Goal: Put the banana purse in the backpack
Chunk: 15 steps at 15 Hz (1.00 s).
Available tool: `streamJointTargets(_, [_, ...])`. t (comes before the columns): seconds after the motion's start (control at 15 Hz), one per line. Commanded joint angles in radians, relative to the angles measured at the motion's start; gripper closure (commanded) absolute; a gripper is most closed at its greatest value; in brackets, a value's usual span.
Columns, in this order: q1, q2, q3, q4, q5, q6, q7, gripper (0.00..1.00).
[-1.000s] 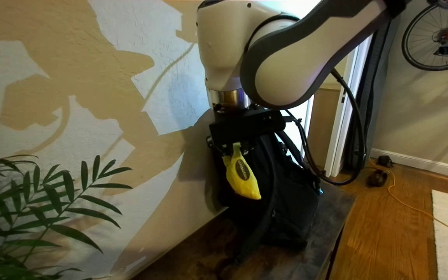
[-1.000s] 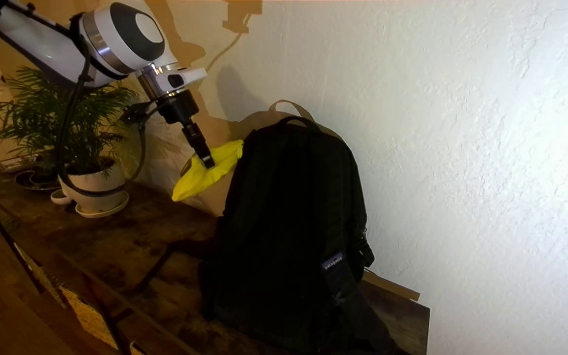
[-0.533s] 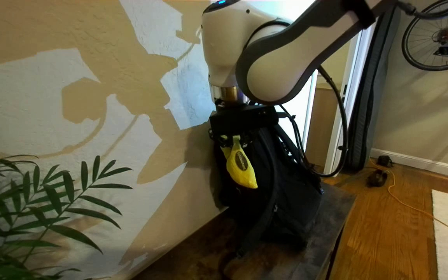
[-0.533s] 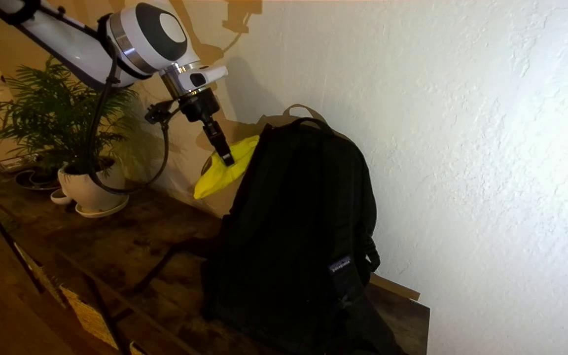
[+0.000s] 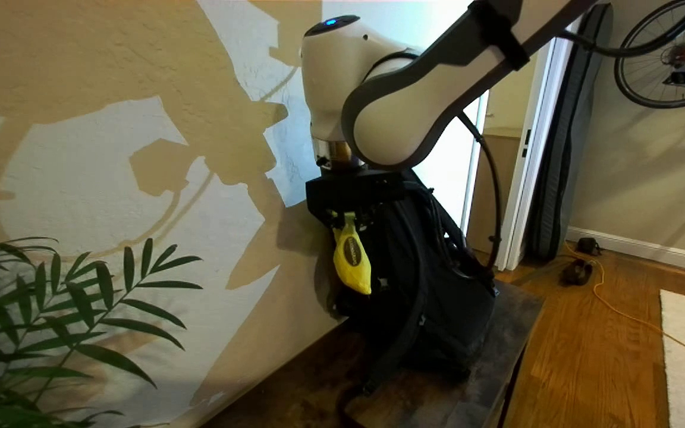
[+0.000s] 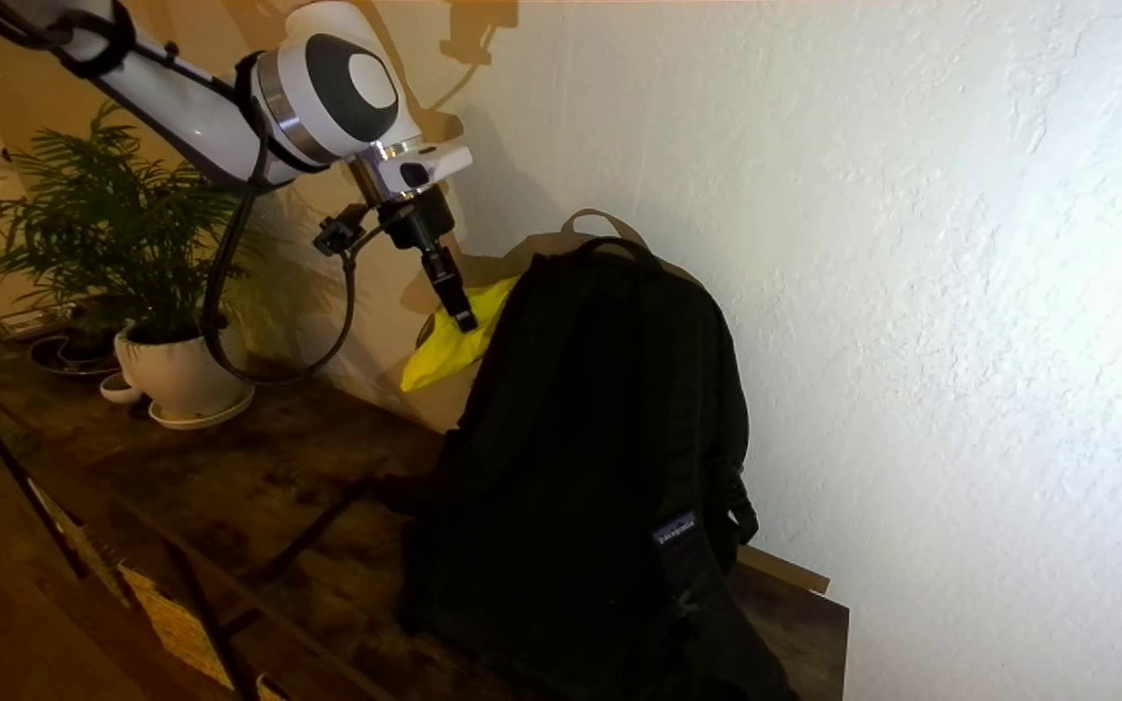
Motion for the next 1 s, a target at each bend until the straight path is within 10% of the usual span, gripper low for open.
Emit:
streamJointTargets(0.0, [0.007, 0.034, -0.020, 0.051, 0.014, 0.022, 0.076, 0.93])
streamJointTargets(0.93, [0.067, 0.033, -0.122, 0.082, -0.093, -0.003, 0.339, 0.93])
